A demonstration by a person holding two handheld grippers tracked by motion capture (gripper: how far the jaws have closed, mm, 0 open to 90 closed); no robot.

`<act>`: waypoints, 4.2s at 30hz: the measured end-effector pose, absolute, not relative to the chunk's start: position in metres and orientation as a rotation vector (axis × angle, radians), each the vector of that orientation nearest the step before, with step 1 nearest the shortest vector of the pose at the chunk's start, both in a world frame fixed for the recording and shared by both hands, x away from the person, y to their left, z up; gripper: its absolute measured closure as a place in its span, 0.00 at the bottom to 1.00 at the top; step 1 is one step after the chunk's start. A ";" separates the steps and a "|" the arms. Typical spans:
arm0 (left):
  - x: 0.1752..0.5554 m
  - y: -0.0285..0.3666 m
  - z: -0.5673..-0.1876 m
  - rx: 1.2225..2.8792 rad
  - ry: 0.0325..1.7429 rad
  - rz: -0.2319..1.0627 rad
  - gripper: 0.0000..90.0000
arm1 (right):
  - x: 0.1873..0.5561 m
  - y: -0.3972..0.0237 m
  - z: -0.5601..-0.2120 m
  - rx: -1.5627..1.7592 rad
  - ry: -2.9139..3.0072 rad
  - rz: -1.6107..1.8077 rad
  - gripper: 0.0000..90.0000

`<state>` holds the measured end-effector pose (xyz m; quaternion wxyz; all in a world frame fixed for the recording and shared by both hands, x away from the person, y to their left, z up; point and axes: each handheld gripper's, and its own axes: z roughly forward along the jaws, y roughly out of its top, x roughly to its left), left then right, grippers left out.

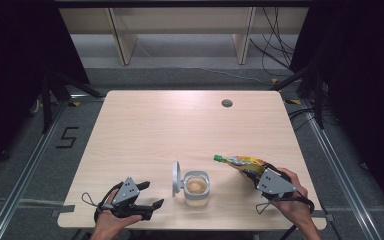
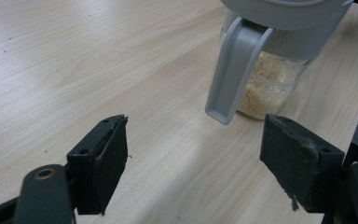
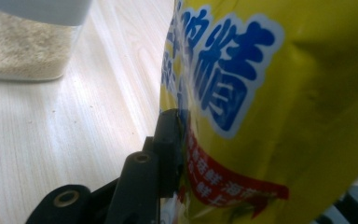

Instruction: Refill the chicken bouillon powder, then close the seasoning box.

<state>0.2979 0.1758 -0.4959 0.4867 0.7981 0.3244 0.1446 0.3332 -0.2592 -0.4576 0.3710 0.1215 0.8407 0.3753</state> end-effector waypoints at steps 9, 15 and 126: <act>0.298 0.177 -0.495 1.944 0.791 0.359 0.25 | 0.331 -0.272 -0.460 0.588 2.074 1.070 0.79; 0.299 0.177 -0.496 1.946 0.791 0.359 0.25 | 0.333 -0.282 -0.463 0.768 2.016 1.158 0.79; 0.296 0.117 -0.422 1.905 0.532 0.347 0.97 | 0.259 -0.289 -0.475 1.188 2.108 0.979 0.29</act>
